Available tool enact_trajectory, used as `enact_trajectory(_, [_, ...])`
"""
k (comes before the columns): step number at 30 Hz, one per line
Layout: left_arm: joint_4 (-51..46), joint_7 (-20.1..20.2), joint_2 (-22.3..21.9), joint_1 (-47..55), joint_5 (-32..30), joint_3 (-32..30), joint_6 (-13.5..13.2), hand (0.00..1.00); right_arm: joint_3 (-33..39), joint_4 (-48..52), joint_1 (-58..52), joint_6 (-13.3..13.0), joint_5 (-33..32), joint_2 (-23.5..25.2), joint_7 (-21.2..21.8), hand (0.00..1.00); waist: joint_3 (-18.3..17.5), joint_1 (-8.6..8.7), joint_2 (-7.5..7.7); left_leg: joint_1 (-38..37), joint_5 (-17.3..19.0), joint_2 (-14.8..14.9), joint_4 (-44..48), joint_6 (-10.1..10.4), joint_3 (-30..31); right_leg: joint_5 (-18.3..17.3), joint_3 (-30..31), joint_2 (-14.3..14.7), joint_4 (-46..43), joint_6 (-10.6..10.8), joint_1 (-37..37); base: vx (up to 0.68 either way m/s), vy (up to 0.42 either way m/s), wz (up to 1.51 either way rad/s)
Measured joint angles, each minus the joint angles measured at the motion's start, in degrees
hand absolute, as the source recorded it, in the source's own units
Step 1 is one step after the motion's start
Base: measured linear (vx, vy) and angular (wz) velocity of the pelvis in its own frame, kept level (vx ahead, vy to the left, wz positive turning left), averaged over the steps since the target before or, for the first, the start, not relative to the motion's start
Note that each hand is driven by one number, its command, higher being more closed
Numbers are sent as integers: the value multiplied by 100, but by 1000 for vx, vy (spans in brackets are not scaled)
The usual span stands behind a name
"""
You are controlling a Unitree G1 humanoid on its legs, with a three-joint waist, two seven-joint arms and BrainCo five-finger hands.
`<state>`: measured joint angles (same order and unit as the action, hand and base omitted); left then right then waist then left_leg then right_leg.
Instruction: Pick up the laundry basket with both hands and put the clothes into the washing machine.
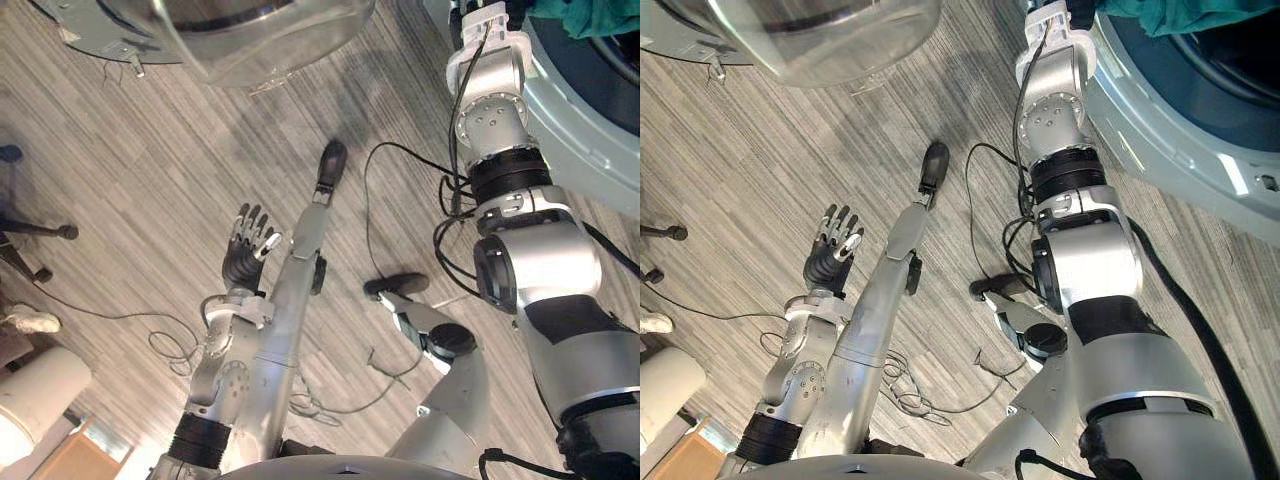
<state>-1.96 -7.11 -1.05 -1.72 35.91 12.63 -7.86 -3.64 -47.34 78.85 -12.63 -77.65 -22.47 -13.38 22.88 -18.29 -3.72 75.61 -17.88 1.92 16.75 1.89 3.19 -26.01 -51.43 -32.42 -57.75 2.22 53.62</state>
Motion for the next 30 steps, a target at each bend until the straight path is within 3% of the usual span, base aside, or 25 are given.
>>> enact_trajectory(1, [74,-1,1,1,0,-9,0,0,95,448,-175,-20,-88,90,-9,100,4,-13,6,-53,5,59,-1,6,-18,2,-3,56,61,0,-60,-5,-19,-27])
enact_trajectory(2, [126,-5,0,5,-1,-15,0,0,392,1172,-381,-430,-85,154,37,100,10,3,14,-121,9,99,-4,10,-35,23,-15,85,101,-4,-116,-7,-22,-26])
enact_trajectory(3, [142,-8,-3,7,-1,-18,1,0,611,1524,-399,-683,-85,146,41,100,30,23,13,-172,7,114,-14,8,-51,67,-18,87,111,-13,-154,-14,-16,-26])
enact_trajectory(5, [156,-15,8,58,-4,-26,2,0,1366,2636,-389,-1492,-51,-260,74,100,86,105,80,-473,-31,211,-225,-8,-139,197,1,200,315,-1,-336,-15,-15,-30])
enact_trajectory(6, [159,-16,18,67,-4,-23,3,0,1222,2352,-482,-1516,246,-431,144,100,118,118,136,-569,-33,232,-294,-7,-177,223,7,217,368,7,-390,-6,-27,-31])
enact_trajectory(8, [165,-12,23,100,0,15,16,0,1603,2645,-864,-1703,355,-351,-20,100,163,152,204,-781,-39,263,-563,3,-224,254,-19,316,602,39,-515,16,-30,-13])
enact_trajectory(9, [166,-5,24,108,5,57,26,0,1635,2648,-864,-1729,438,-366,-79,0,164,144,205,-812,-103,258,-641,30,-236,312,-68,320,656,52,-546,34,-17,2])
enact_trajectory(14, [224,8,30,206,109,116,35,0,2034,2108,-535,-2020,708,-412,-706,0,163,205,203,-1055,-250,175,-869,-38,-241,438,-151,282,782,73,-759,66,-12,11])
enact_trajectory(16, [264,32,24,316,105,192,33,0,1827,1579,-372,-1603,1079,-419,-1119,0,162,286,202,-1245,-337,188,-1059,-30,-335,464,-46,280,815,77,-778,26,-28,-16])
enact_trajectory(20, [231,61,61,361,120,285,40,0,1085,1414,-292,-1041,1292,-518,-1109,0,161,383,207,-1366,-375,256,-1321,26,-559,502,271,287,782,75,-508,-32,-26,-24])
enact_trajectory(22, [15,170,160,409,205,191,35,0,645,1126,-427,-638,1740,-553,-624,0,160,538,210,-1383,-379,296,-1381,26,-698,522,384,289,798,55,-376,-40,-17,-26])
enact_trajectory(26, [-205,337,357,411,224,17,-32,0,176,769,-1380,-107,2204,-558,84,0,158,690,213,-1384,-435,359,-1385,-41,-774,606,388,363,870,4,-360,10,-27,-11])
enact_trajectory(30, [-159,379,338,402,216,-175,-33,0,151,1006,-2812,-24,2504,119,712,0,156,822,220,-1466,-436,435,-1383,-41,-794,633,384,492,1010,-2,-480,50,-50,-6])
